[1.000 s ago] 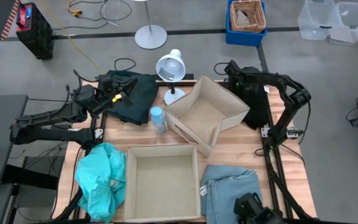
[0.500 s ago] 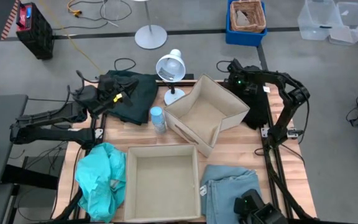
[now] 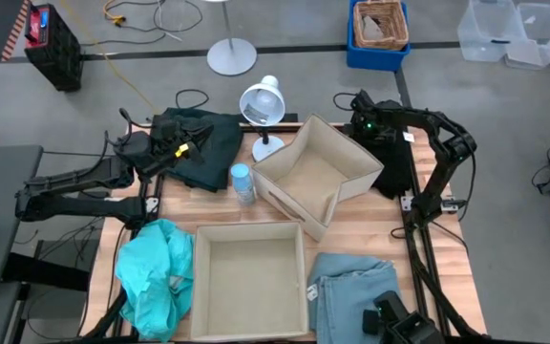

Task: Sort clothes
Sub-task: Put the black shirt into the bottom laundry bin

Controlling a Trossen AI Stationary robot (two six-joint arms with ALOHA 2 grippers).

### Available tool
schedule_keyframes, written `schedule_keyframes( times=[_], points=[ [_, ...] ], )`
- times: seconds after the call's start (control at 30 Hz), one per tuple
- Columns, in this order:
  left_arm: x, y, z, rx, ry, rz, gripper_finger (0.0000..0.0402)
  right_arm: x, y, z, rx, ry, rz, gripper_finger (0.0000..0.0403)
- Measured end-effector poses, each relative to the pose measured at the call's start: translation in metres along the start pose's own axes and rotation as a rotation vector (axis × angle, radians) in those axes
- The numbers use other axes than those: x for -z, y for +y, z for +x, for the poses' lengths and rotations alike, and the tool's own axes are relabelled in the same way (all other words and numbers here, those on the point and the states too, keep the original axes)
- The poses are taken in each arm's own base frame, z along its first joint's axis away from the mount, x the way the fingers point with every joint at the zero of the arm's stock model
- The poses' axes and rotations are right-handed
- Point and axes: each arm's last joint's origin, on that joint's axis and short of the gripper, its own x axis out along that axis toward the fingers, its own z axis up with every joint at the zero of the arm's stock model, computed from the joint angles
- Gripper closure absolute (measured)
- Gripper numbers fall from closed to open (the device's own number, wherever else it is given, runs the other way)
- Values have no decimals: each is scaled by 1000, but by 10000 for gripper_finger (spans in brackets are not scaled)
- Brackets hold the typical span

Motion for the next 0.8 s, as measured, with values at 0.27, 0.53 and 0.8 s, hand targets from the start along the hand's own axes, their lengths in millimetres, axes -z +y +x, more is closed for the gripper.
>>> schedule_keyframes(
  times=[0.27,0.53,0.8],
  points=[
    [0,0,0,0,1,3,394,5,0,-23,-38,-41,-64,400],
    [0,0,0,0,1,4,394,10,-15,-80,-131,-177,-43,402],
    [0,0,0,0,1,4,394,25,-37,-136,-239,-324,-22,403]
  ],
)
